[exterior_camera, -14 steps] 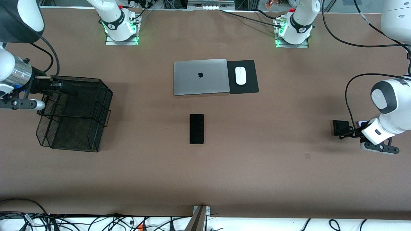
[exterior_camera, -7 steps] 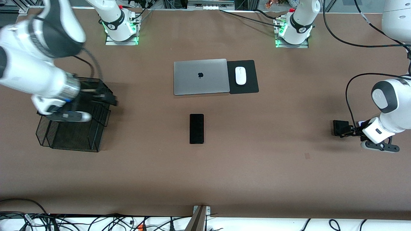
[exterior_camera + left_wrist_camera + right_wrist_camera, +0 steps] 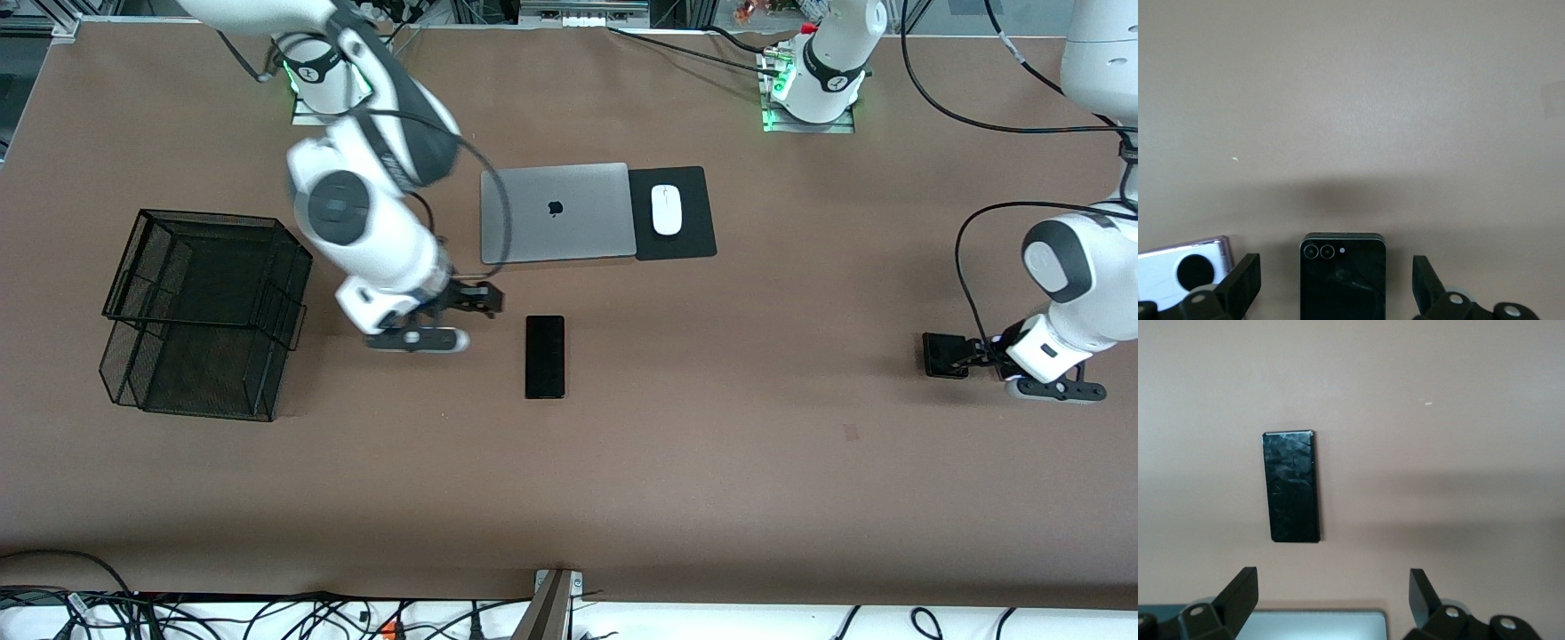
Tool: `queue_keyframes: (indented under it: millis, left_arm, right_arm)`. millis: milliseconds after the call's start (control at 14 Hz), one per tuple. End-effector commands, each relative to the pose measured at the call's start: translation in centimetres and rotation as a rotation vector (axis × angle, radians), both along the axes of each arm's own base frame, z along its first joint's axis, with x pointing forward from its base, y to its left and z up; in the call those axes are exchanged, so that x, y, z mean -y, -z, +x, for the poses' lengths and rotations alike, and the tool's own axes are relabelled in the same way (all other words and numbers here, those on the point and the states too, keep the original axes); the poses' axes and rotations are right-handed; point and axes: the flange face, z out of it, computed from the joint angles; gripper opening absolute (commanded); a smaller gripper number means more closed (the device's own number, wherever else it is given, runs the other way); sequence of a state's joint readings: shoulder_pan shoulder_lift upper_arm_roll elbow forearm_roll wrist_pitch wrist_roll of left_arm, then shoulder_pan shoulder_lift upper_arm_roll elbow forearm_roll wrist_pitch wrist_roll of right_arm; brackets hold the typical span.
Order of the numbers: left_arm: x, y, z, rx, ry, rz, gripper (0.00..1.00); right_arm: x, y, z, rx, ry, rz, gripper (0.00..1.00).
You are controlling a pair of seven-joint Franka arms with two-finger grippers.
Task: Place phones with both arms
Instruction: 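Lower the right gripper and grasp the large black phone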
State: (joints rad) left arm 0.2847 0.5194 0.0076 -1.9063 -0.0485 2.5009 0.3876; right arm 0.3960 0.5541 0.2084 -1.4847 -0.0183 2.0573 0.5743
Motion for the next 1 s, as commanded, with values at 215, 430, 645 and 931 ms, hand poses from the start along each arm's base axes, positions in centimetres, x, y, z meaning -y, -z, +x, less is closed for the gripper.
queue_keyframes:
  millis: [215, 430, 645, 931]
  left_arm:
    - [0.8, 1.9, -1.4, 0.029, -0.047, -0.006, 1.00]
    - [0.9, 2.8, -1.7, 0.025, -0.049, -0.007, 1.00]
    - [0.9, 3.5, -1.8, 0.026, -0.063, -0.007, 1.00]
    - [0.8, 4.2, -1.8, 0.017, -0.065, -0.009, 1.00]
  right_arm:
    - [-5.4, 9.3, -0.1, 0.075, -0.089, -0.005, 1.00]
    - [-7.4, 13.7, -1.4, 0.123, -0.186, -0.049, 1.00]
    - [-8.0, 14.9, -0.6, 0.137, -0.176, -0.030, 1.00]
    - [-8.7, 16.0, 0.0, 0.166, -0.171, 0.001, 1.00]
